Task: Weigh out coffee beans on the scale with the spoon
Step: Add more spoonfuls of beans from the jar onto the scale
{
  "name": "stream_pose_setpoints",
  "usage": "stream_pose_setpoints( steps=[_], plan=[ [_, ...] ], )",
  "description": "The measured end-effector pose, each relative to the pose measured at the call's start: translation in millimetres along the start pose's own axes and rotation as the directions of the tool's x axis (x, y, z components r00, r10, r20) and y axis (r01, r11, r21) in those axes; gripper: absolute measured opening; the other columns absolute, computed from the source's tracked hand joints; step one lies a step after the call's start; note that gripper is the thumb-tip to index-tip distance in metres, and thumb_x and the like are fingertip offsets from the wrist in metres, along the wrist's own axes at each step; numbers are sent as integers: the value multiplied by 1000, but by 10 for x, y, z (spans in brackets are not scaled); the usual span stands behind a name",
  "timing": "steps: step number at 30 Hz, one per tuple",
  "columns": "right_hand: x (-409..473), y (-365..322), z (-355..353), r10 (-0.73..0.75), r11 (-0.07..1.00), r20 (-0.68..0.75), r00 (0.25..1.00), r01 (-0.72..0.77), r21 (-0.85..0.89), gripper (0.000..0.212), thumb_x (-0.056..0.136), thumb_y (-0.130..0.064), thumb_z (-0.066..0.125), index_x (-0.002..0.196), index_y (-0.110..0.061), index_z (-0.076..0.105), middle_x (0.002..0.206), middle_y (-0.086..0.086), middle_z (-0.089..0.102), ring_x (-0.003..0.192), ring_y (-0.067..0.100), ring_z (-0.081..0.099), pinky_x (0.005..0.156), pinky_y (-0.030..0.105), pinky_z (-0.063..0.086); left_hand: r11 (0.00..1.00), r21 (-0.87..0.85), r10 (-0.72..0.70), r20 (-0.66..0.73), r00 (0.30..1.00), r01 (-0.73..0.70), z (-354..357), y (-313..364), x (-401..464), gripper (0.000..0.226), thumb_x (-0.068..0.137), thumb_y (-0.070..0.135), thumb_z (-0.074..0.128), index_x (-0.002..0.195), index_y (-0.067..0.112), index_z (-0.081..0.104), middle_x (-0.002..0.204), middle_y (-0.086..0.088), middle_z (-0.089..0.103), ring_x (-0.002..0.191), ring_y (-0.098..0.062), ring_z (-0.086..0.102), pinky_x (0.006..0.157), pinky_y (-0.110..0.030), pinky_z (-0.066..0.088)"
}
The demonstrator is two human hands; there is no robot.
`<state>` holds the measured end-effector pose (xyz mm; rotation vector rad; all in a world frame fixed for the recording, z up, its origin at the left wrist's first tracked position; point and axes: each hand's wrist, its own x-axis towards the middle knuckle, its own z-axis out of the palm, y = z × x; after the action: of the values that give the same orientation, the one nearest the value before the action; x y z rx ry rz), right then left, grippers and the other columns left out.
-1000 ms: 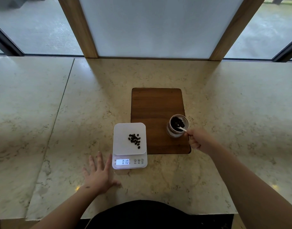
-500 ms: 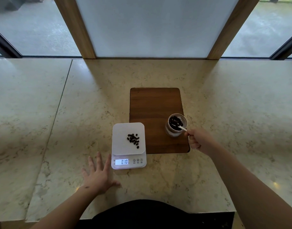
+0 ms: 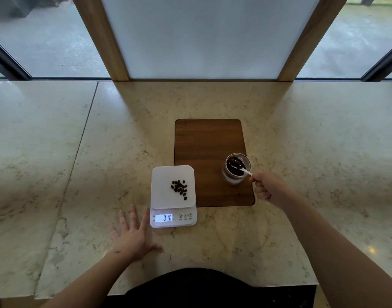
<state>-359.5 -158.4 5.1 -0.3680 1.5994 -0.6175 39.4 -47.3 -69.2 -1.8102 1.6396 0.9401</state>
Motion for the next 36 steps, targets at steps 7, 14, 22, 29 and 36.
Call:
stream_pose_setpoints(
  steps=[7, 14, 22, 29, 36],
  plan=[
    [-36, -18, 17, -17, 1000, 5, 1000, 17, 5, 29, 100, -11, 38, 75, -7, 51, 43, -8, 25, 32, 5, 21, 27, 14, 17, 1000, 2, 0, 0, 1000, 0, 17, -13, 31, 132, 62, 95, 48, 136, 40, -46, 145, -9, -54, 134, -45, -45, 114, -74, -3],
    [-108, -63, 51, -24, 1000, 11, 1000, 24, -14, 30, 101, -13, 39, 75, -7, 51, 43, -8, 26, 32, 5, 22, 27, 16, 17, 1000, 10, -1, -3, 1000, 1, 18, -11, 24, 131, 64, 94, 48, 138, 39, -44, 146, -10, -53, 135, -45, -44, 115, -74, -2],
    [-123, -82, 157, -11, 1000, 34, 999, 11, -22, 31, 101, -12, 39, 73, -9, 51, 48, -6, 23, 33, 5, 21, 27, 14, 17, 1000, 4, 12, 3, 1000, -12, 10, -7, 4, 128, 70, 90, 49, 143, 35, -41, 146, -13, -52, 134, -47, -44, 114, -75, -1],
    [-177, -104, 325, -14, 997, 76, 997, 19, -73, 30, 103, -14, 37, 76, -10, 50, 53, -5, 23, 34, 5, 21, 30, 16, 14, 1000, -7, 12, 9, 1000, -12, 86, -55, 88, 129, 68, 91, 48, 138, 36, -45, 139, -12, -59, 126, -46, -52, 111, -78, -5],
    [-225, -155, 518, -2, 991, 101, 995, 16, -130, 27, 100, -9, 39, 74, -10, 49, 56, -3, 23, 36, 6, 21, 29, 17, 17, 1000, -9, 10, 10, 1000, -10, 147, -86, 142, 126, 70, 91, 48, 133, 40, -49, 134, -9, -64, 116, -44, -59, 109, -77, -10]
  ],
)
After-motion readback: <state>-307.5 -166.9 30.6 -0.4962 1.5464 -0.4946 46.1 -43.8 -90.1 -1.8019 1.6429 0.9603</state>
